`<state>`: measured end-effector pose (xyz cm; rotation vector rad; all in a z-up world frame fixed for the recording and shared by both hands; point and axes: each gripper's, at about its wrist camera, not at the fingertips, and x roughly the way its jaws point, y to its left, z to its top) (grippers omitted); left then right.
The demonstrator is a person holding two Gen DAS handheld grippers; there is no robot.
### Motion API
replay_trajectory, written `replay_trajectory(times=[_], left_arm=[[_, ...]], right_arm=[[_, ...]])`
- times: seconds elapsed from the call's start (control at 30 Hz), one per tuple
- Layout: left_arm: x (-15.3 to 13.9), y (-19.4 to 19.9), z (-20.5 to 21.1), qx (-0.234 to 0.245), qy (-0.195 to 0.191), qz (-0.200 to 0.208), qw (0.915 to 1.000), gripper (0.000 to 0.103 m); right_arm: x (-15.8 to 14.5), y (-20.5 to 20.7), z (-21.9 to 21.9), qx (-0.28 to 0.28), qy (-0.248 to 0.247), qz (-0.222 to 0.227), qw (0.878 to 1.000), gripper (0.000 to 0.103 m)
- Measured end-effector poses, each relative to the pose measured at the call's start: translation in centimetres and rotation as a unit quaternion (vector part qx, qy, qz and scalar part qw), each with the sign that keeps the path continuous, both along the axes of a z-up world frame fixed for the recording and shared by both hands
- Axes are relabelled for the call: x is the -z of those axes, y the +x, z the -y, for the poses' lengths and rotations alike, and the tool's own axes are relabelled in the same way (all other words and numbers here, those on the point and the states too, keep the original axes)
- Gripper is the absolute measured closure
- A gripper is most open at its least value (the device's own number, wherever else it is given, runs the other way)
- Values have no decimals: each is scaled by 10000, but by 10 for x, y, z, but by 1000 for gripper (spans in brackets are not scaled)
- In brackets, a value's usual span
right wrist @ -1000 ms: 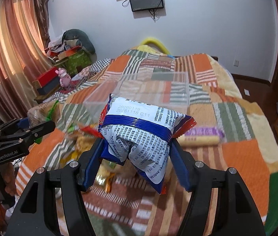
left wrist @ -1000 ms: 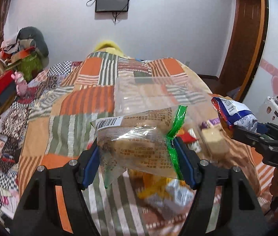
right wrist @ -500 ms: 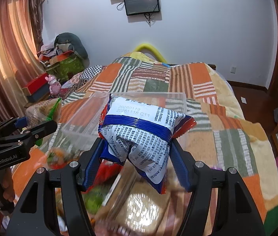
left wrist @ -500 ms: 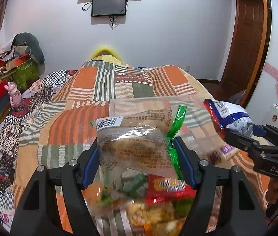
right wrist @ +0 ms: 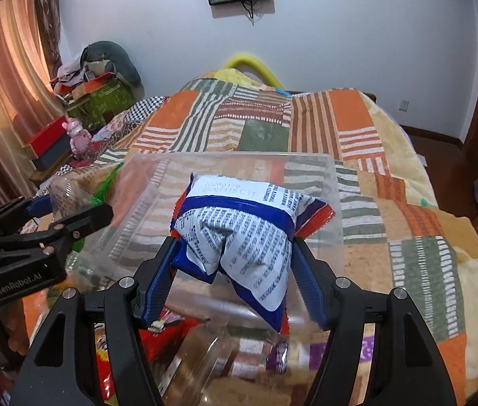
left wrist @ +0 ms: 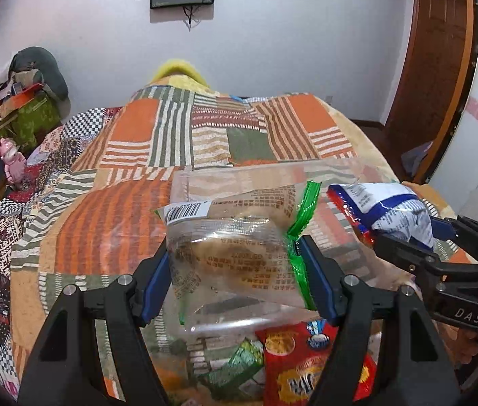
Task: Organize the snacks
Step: 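Carry both bags over the clear box and release them inside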
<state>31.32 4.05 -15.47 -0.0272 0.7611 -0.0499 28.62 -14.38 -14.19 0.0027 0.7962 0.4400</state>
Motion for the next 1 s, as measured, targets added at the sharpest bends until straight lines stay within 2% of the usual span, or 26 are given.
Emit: replay_trajectory(times=[0.3, 0.43, 0.53, 0.63, 0.73, 0.8, 1.0], left_arm=[[23, 17, 6, 105, 5, -383, 9992, 29], [25, 14, 6, 102, 13, -419, 9991, 24], [16, 6, 6, 111, 50, -279, 9995, 22], [3, -4, 4, 114, 87, -121, 9998, 16], [-11, -17, 1, 101, 90, 5, 9999, 12], [-18, -27, -2, 99, 91, 39, 9999, 11], [-24, -60, -19, -23, 85, 5, 10000, 8]], right_arm=[[12, 8, -2, -102, -57, -309, 9995, 38], [8, 5, 1, -79, -99, -276, 9995, 36], [3, 0, 4, -75, -161, -220, 9996, 35], [-4, -6, 8, -47, -230, -96, 9997, 33], [-14, -16, 13, -43, -234, 32, 9997, 26], [-20, -24, 18, -61, -225, 110, 9997, 22], [-24, -50, 30, -127, -278, 143, 9994, 20]])
